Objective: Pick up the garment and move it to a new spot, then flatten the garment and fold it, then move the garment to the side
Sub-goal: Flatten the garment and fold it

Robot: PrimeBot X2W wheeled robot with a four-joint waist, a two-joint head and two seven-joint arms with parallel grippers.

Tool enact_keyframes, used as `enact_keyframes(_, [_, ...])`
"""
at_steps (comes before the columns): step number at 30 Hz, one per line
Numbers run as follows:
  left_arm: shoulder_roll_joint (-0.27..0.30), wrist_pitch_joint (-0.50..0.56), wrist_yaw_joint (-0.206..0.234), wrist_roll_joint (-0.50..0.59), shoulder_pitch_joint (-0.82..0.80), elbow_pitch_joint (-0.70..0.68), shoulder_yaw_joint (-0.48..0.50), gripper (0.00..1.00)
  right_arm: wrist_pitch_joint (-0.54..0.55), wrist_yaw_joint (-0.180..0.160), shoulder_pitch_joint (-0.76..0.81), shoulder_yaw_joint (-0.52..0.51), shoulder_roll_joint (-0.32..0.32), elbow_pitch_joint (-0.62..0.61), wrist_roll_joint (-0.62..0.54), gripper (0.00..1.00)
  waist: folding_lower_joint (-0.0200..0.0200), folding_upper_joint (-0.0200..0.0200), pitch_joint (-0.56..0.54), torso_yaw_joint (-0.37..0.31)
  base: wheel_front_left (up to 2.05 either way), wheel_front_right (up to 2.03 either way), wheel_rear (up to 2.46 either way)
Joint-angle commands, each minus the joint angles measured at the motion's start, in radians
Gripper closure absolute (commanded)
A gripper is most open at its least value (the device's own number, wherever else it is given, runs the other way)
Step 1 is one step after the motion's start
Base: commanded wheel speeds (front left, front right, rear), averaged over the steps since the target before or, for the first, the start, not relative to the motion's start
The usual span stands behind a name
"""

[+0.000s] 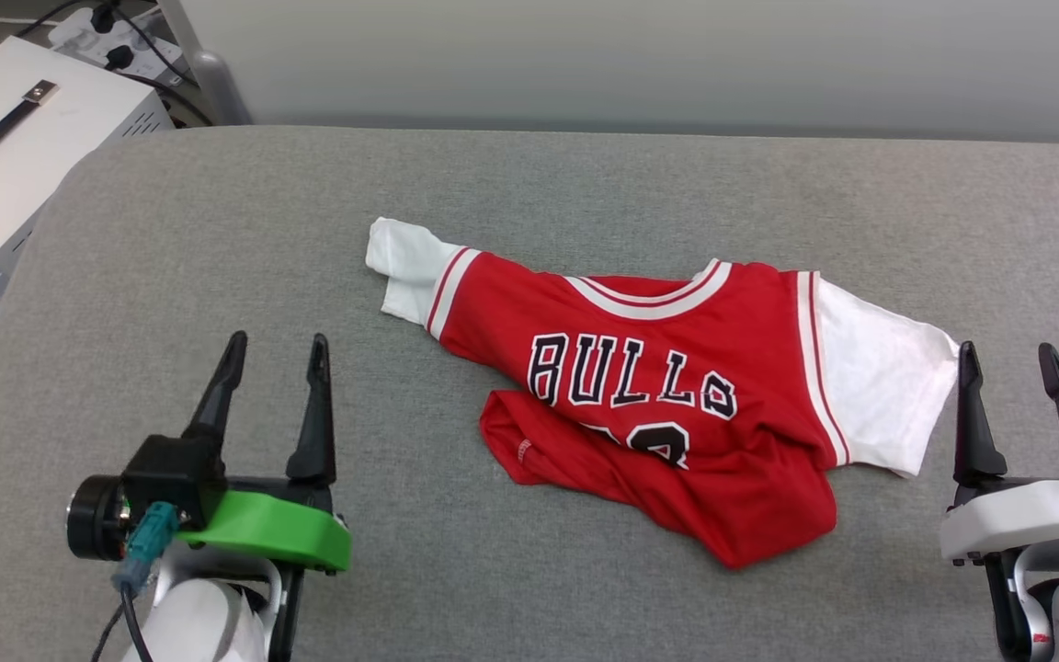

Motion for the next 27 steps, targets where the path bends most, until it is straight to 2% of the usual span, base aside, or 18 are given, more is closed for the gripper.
enact_keyframes(1, [-0.014,-0.005,0.0,0.017,0.012,-0.019,0.002,0.0,0.014,-0.001,0.012,0.004,-0.006,-0.016,0.005,0.0,0.0,0.0114,0.004,0.03,0.0,0.0,0.0])
enact_keyframes(4, [-0.03,-0.006,-0.012,0.039,0.017,-0.032,-0.005,0.0,0.074,-0.001,0.01,0.035,-0.029,-0.05,-0.001,0.0,0.0,0.0114,0.015,0.058,0.0,0.0,0.0])
enact_keyframes(7, [-0.038,-0.006,-0.034,0.055,0.003,-0.02,-0.008,0.0,0.189,-0.001,-0.01,0.106,-0.065,-0.092,0.003,0.0,0.0,0.0114,0.03,0.092,0.0,0.0,0.0])
enact_keyframes(14, [-0.088,-0.006,-0.076,0.077,-0.016,0.019,-0.017,0.0,0.607,-0.001,-0.101,0.421,-0.229,-0.175,0.154,0.0,0.0,0.0114,0.058,0.173,0.0,0.0,0.0])
enact_keyframes(19, [-0.142,-0.006,-0.112,0.099,-0.023,0.033,0.0,0.0,0.887,-0.001,-0.187,0.633,-0.329,-0.162,0.284,0.0,0.0,0.0114,0.066,0.242,0.0,0.0,0.0])
enact_keyframes(23, [-0.171,-0.006,-0.135,0.118,-0.022,0.039,0.006,0.0,0.97,-0.001,-0.221,0.701,-0.341,-0.106,0.293,0.0,0.0,0.0114,0.075,0.28,0.0,0.0,0.0])
enact_keyframes(27, [-0.194,-0.006,-0.152,0.136,-0.018,0.05,0.02,0.0,0.972,-0.001,-0.254,0.738,-0.352,-0.032,0.281,0.0,0.0,0.0114,0.083,0.314,0.0,0.0,0.0])
